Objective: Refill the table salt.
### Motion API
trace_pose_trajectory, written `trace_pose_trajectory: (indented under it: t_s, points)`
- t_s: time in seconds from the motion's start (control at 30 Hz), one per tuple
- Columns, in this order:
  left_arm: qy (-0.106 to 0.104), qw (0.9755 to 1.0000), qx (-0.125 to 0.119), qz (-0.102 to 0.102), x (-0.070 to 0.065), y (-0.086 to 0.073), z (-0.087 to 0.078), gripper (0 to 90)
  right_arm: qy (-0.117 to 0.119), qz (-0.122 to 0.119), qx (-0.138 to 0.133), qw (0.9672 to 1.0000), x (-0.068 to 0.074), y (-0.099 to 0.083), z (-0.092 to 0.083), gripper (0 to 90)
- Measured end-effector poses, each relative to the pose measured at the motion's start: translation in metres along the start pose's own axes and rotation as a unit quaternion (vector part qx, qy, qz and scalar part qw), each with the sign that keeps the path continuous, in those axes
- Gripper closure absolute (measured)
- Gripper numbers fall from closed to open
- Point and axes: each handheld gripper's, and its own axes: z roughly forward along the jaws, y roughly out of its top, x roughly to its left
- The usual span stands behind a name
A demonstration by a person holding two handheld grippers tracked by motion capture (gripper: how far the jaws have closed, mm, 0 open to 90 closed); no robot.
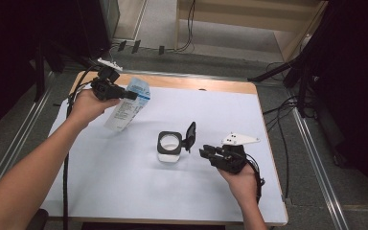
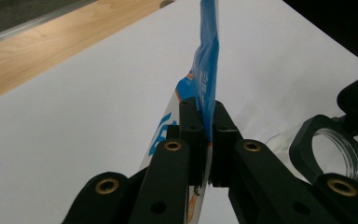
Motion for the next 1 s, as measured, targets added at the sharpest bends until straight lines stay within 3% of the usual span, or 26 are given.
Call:
trace_pose_trajectory:
  t_s: [0.63, 0.73, 1.0]
  points:
    - [0.007, 0.9997, -0.023, 0.005, -0.003, -0.045, -0.040, 87.6, -0.006, 0.008, -0.007, 0.9999, -0.001, 0.000, 0.001, 72.4]
    - [0.020, 0.9994, -0.027, 0.008, -0.003, -0.055, -0.045, 87.7, -0.006, 0.009, -0.006, 0.9999, -0.001, 0.000, 0.002, 72.1]
    - [0.029, 0.9988, -0.039, -0.006, -0.001, -0.079, -0.054, 86.8, -0.008, 0.010, -0.007, 0.9999, -0.001, 0.000, 0.004, 71.3]
